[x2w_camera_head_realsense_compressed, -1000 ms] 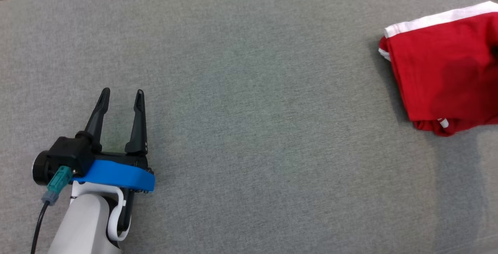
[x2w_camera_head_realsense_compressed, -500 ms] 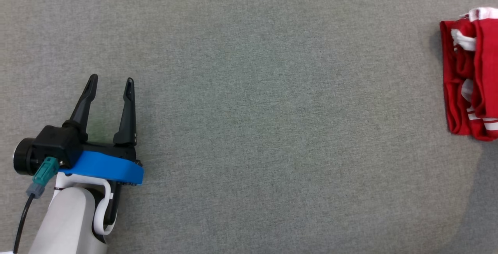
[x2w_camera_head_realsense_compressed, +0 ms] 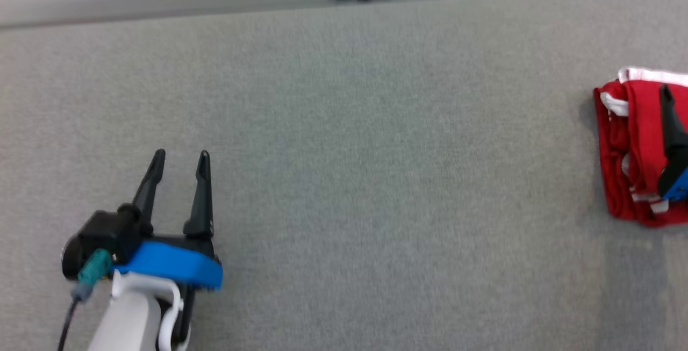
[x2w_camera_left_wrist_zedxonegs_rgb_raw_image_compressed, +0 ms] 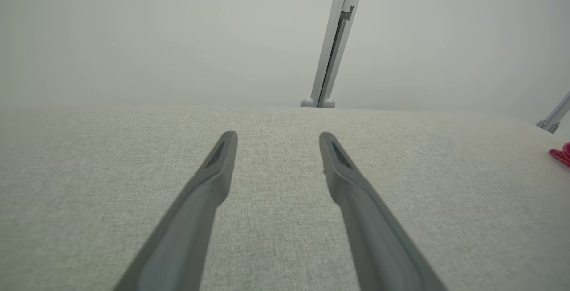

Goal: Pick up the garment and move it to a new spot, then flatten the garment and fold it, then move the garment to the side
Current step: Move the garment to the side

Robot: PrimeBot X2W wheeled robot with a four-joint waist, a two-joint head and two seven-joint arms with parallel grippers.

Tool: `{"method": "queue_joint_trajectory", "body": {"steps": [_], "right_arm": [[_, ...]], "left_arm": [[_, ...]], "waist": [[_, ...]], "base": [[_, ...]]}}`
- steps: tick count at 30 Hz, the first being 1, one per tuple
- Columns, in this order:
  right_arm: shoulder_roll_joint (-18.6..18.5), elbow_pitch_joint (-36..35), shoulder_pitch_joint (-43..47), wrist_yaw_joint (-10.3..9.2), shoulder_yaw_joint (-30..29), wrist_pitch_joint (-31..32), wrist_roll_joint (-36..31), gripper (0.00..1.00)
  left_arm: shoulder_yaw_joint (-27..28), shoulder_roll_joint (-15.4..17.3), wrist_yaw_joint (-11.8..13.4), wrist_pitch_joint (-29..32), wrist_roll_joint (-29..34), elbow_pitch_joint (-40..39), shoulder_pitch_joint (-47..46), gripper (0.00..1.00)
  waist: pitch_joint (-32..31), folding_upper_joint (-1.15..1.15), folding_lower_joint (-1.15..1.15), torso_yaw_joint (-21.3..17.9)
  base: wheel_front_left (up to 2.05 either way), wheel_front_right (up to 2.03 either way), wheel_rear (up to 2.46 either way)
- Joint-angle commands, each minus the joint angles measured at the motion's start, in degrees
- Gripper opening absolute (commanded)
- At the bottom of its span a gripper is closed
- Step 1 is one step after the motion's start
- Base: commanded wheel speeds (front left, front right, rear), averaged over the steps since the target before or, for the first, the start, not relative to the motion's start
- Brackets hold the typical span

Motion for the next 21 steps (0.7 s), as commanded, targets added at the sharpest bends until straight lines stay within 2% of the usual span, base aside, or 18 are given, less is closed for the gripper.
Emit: {"method": "queue_joint_trajectory", "body": {"steps": [1, 2, 6, 9, 16, 21], "right_arm": [[1.2, -2.5, 2.9, -0.01, 0.2, -1.3, 2.3, 1.00], [1.2, -2.5, 2.9, -0.01, 0.2, -1.3, 2.3, 1.00], [3.3, -12.4, 10.9, -0.01, 1.9, -1.6, 7.6, 1.00], [5.2, -19.1, 17.0, -0.01, 2.4, -0.6, 8.7, 1.00], [12.1, -31.0, 27.4, 0.00, 1.5, 2.4, 7.1, 1.00], [16.5, -34.0, 31.4, 0.00, -0.2, 3.7, 5.4, 1.00]], "left_arm": [[0.6, -0.4, 0.4, -0.8, -0.6, 0.6, 1.5, 1.00], [0.6, -0.4, 0.4, -0.8, -0.6, 0.6, 1.5, 1.00], [1.6, -0.8, 1.4, -1.7, -1.5, 1.3, 5.7, 1.00], [2.7, -0.9, 1.6, -2.1, -2.2, 1.0, 8.3, 1.00], [4.4, -0.7, 2.1, -2.6, -2.9, -0.3, 13.3, 1.00], [4.4, -0.9, 2.3, -2.7, -2.8, -0.8, 15.1, 1.00]], "waist": [[-2.9, 0.00, 0.01, -0.9], [-2.9, 0.00, 0.01, -0.9], [-7.1, 0.00, 0.01, -1.1], [-9.6, 0.00, 0.01, -0.6], [-12.6, 0.00, 0.01, 0.6], [-14.0, 0.00, 0.01, 1.7]], "base": [[0.00, 0.00, 0.00], [0.00, 0.00, 0.00], [0.00, 0.00, 0.00], [0.00, 0.00, 0.00], [0.00, 0.00, 0.00], [0.00, 0.00, 0.00]]}}
